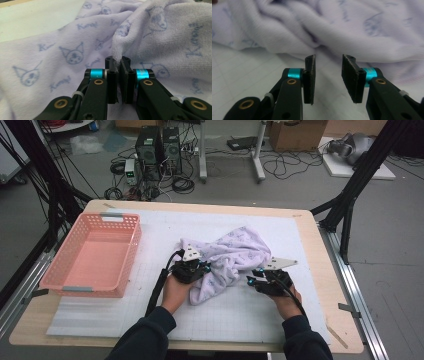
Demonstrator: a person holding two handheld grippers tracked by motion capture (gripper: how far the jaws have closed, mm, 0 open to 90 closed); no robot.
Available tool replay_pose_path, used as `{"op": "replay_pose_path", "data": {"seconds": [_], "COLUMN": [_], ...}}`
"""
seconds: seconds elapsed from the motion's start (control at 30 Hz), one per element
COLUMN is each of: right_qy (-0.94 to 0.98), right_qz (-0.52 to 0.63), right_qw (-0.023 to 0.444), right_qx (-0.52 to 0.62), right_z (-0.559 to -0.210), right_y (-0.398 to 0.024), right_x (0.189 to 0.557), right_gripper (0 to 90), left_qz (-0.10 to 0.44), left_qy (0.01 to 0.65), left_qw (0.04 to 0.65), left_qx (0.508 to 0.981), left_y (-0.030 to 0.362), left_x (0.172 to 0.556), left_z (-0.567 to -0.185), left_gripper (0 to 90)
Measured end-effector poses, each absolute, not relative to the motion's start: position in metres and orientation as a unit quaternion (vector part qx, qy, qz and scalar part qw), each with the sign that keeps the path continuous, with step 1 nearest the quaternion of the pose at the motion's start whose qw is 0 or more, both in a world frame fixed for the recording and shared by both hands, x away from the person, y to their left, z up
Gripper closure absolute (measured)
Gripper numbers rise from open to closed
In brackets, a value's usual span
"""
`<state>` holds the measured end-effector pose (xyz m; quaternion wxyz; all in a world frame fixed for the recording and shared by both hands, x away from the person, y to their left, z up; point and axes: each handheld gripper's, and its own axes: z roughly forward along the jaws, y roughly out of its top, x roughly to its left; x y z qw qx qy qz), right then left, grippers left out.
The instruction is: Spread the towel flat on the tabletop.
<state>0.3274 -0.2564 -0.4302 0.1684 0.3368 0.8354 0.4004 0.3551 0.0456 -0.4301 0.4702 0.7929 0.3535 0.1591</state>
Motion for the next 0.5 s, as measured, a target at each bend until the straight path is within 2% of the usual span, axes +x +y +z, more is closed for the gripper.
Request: {"op": "replay_pose_path", "data": {"seconds": [0.33,0.43,0.47,0.5], "right_qy": [0.84,0.854,0.857,0.86], "right_qz": [0.396,0.381,0.381,0.381], "right_qw": [0.15,0.144,0.137,0.13], "right_qx": [0.339,0.325,0.318,0.315], "right_z": [-0.444,-0.449,-0.447,-0.446], "right_y": [-0.218,-0.203,-0.203,-0.204], "right_x": [0.351,0.354,0.353,0.352], "right_gripper": [57.0,66.3,77.3,83.4], "left_qz": [0.168,0.168,0.168,0.166], "left_qy": [0.365,0.367,0.369,0.369], "left_qw": [0.465,0.468,0.469,0.47], "left_qx": [0.789,0.786,0.785,0.785], "left_y": [0.058,0.062,0.064,0.065], "left_x": [0.357,0.358,0.357,0.357], "left_z": [-0.43,-0.43,-0.43,-0.43], "left_gripper": [85.0,85.0,85.0,84.9]}}
